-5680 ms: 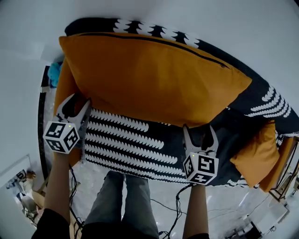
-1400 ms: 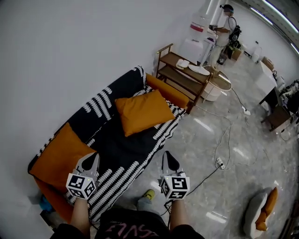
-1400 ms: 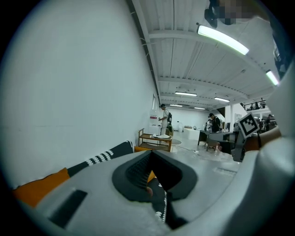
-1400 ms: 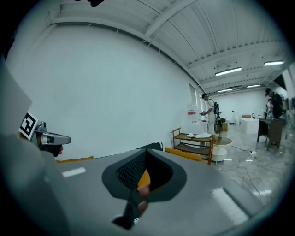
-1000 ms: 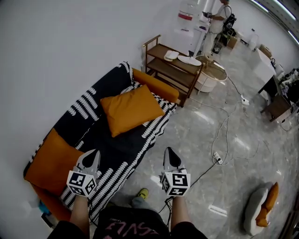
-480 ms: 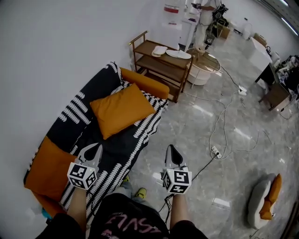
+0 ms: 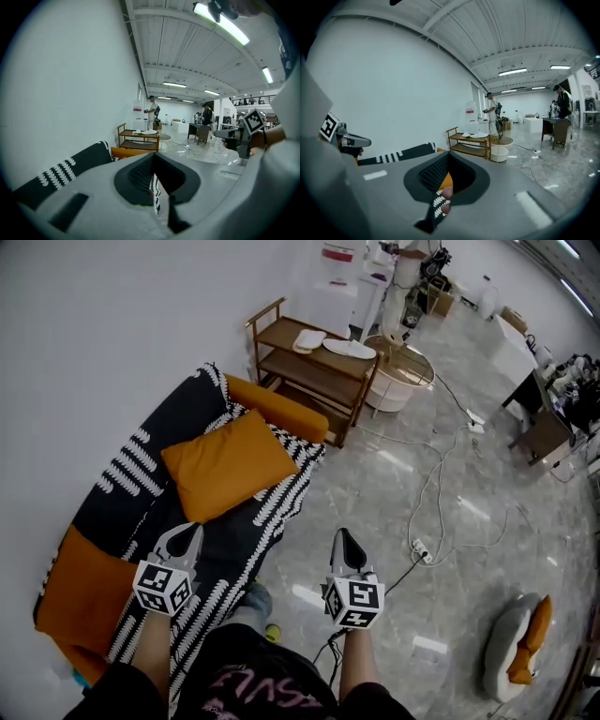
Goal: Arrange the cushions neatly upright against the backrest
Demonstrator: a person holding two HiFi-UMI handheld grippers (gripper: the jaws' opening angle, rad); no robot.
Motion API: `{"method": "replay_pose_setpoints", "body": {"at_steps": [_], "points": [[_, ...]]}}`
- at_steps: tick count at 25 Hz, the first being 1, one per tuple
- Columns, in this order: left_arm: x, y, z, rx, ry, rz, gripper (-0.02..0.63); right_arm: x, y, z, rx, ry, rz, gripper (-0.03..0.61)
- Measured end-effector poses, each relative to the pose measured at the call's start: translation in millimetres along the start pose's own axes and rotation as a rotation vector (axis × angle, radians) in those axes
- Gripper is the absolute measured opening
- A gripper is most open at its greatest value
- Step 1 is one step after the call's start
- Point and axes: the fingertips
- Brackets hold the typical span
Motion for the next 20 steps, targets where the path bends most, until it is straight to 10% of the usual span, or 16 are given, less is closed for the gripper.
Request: {"method": "replay_pose_setpoints", "body": {"at_steps": [20], "points": [[-41.3, 86.9, 188.4, 0.149, -0.254, 0.015, 0.002, -16.0, 223.4, 67.4, 0.105, -0.018, 0.148, 0.014]]}}
Point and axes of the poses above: the fingertips, and each gripper's own axes: y forward along the fingers, z to its left, x out of its top, and after that the axes turned 14 degrees about -x, right-handed
